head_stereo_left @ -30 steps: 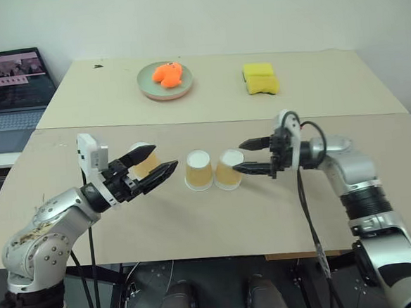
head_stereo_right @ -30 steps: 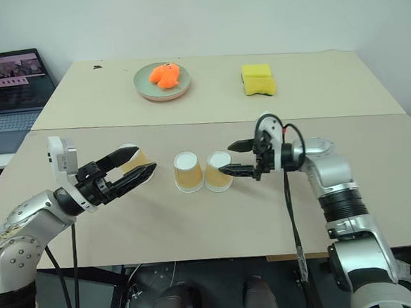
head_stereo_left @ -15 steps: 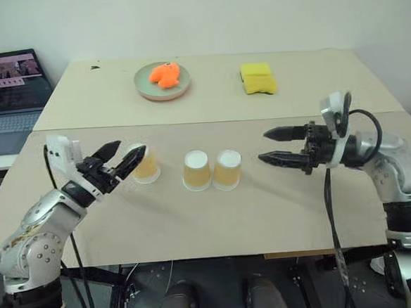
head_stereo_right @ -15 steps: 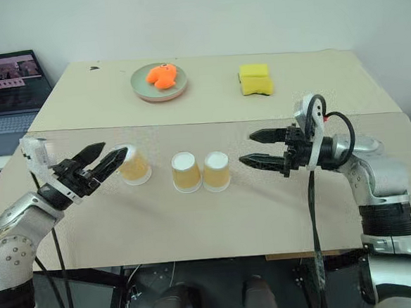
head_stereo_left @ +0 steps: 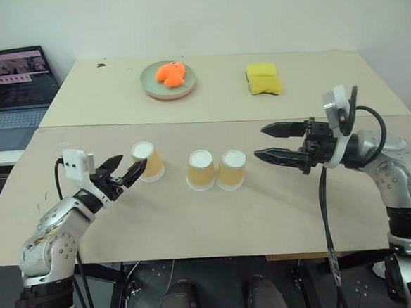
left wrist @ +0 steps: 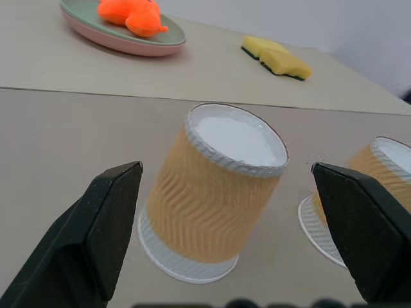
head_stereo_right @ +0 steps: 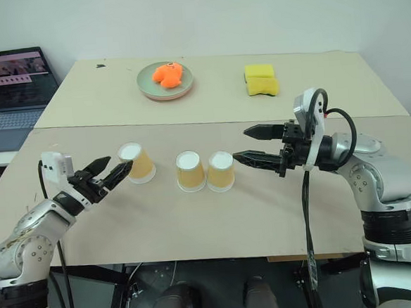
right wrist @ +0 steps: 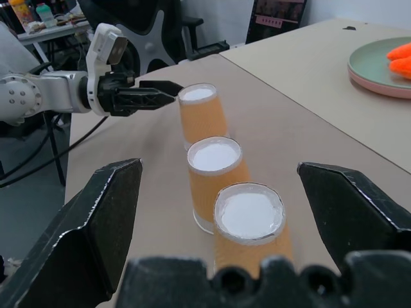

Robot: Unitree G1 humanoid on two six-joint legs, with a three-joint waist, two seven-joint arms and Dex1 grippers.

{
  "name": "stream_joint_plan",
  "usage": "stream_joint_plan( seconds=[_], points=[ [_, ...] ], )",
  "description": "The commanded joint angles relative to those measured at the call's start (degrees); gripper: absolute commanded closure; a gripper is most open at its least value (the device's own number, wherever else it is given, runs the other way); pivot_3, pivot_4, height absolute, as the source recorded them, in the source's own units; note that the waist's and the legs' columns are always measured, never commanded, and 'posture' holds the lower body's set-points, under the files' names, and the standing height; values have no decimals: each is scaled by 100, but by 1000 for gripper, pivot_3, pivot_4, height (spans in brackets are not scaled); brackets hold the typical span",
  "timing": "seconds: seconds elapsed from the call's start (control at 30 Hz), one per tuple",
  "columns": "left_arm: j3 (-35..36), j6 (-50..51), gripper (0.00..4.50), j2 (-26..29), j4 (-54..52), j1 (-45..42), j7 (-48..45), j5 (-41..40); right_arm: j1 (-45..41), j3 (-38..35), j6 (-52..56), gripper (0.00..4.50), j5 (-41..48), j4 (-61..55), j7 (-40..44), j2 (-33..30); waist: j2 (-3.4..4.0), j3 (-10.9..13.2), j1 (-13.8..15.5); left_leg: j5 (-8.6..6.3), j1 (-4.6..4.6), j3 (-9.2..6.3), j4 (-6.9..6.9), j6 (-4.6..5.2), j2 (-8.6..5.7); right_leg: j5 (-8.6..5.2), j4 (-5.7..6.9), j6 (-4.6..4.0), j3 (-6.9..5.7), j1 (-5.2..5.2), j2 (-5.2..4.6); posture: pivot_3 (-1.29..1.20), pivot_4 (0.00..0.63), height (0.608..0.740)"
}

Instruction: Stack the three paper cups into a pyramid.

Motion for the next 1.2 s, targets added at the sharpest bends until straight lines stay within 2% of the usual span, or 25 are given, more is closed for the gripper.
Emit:
stream_joint_plan(
  seconds=[0.03,0.33,0.83,0.93,1.03,1.07,1.2],
  points=[
    [10,-55,0,-16,-24,-165,-143,-54,59,-253,17,6,188,-282,-77,-111,0,0,-1,0,1,0,0,0,0,0,0,0,0,1,0,0,150,673],
    [-120,-95,0,-151,188,-266,-174,85,224,-510,133,6,433,-436,-292,-231,-1,0,-4,-1,1,1,0,1,0,0,-1,0,1,1,0,0,150,673],
    [-620,-740,0,-447,1034,-879,-285,945,281,-522,34,6,353,-426,-397,-259,-2,0,30,-2,0,1,0,4,-2,1,-2,2,0,2,0,0,150,673],
    [-571,-833,739,-535,1194,-1055,-310,965,293,-505,3,0,320,-416,-399,-258,-3,1,34,-1,0,1,0,3,-2,1,-2,2,0,0,1,0,150,673],
    [-522,-913,1873,-588,1268,-1148,-376,940,294,-503,-9,0,314,-407,-408,-248,-3,1,35,-1,0,1,0,3,-2,1,-2,2,0,1,0,0,150,673],
    [-539,-840,2098,-575,1309,-1187,-320,979,295,-509,-8,0,319,-406,-414,-243,-3,1,35,-1,0,1,1,3,-2,1,-2,2,0,1,0,0,150,673],
    [-552,-821,2098,-551,1321,-1219,-236,1070,290,-515,-26,0,321,-397,-425,-231,-3,1,32,-1,0,1,0,3,-2,1,-3,2,0,1,0,0,150,673]
  ],
)
